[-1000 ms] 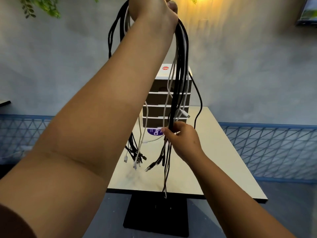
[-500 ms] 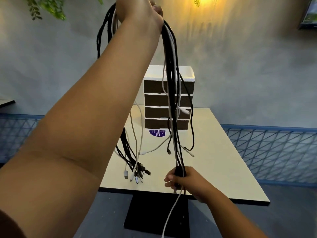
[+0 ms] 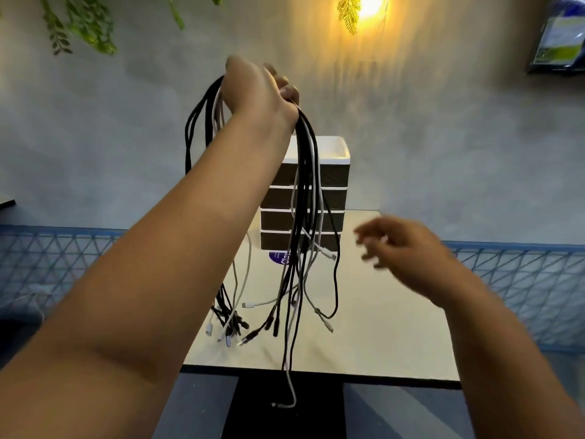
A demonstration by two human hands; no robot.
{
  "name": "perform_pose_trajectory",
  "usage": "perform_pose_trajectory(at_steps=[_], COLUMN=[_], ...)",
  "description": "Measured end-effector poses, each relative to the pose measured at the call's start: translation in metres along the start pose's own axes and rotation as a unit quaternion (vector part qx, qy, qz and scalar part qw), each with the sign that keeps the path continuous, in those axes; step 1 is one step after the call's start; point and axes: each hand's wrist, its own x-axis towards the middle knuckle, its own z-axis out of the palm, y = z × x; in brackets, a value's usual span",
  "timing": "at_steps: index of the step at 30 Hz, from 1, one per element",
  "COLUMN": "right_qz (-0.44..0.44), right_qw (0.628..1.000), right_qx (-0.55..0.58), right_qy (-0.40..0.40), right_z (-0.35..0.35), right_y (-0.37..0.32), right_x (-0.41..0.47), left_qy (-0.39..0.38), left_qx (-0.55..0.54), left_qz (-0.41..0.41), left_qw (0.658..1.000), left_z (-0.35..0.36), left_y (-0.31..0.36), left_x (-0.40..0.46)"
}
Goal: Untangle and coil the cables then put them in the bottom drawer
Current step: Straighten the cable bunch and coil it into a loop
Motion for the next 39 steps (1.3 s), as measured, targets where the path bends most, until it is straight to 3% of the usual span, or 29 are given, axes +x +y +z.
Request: perform_pose_trajectory(at_steps=[1, 3, 6, 9, 14, 18, 23, 26, 28, 32, 36, 39], right_qz=[-0.030, -0.076, -0.085, -0.053, -0.024, -0.020, -0.029, -0.042, -0.041, -0.027, -0.036, -0.039], right_qw=[0.994, 0.973, 0.980, 0.986, 0.949, 0.929, 0.954, 0.970, 0.964, 0.944, 0.974, 0.985], right_qx=[0.094, 0.203, 0.181, 0.157, 0.305, 0.357, 0.287, 0.216, 0.228, 0.296, 0.205, 0.161], right_qy=[0.053, 0.074, 0.010, -0.003, -0.071, -0.100, -0.085, -0.102, -0.130, -0.142, -0.090, -0.052], right_z=[-0.004, -0.006, 0.002, 0.013, 0.019, 0.021, 0.008, -0.006, -0.014, -0.020, -0.021, -0.023], right_y=[-0.017, -0.047, -0.072, -0.070, -0.060, -0.060, -0.062, -0.064, -0.068, -0.081, -0.083, -0.089], right_x=[0.002, 0.008, 0.022, 0.028, 0.018, 0.009, 0.008, 0.010, 0.011, 0.019, 0.023, 0.025], left_qy=[0.000, -0.008, -0.021, -0.038, -0.037, -0.025, -0.007, -0.003, -0.012, -0.022, -0.038, -0.082], left_qx=[0.007, 0.021, 0.033, 0.040, 0.013, -0.005, -0.039, -0.048, -0.048, 0.025, 0.135, 0.163], left_qz=[-0.006, -0.021, -0.035, -0.062, -0.107, -0.124, -0.165, -0.173, -0.172, -0.164, -0.172, -0.236], left_qw=[1.000, 1.000, 0.999, 0.997, 0.993, 0.992, 0.986, 0.984, 0.984, 0.986, 0.975, 0.954], left_z=[-0.002, -0.006, -0.007, -0.010, -0.024, -0.033, -0.044, -0.045, -0.042, -0.036, -0.044, -0.060], left_y=[-0.003, -0.010, -0.018, -0.023, -0.028, -0.030, -0.029, -0.027, -0.028, -0.037, -0.037, -0.030], left_x=[-0.003, -0.013, -0.024, -0.037, -0.039, -0.038, -0.038, -0.041, -0.044, -0.049, -0.051, -0.049])
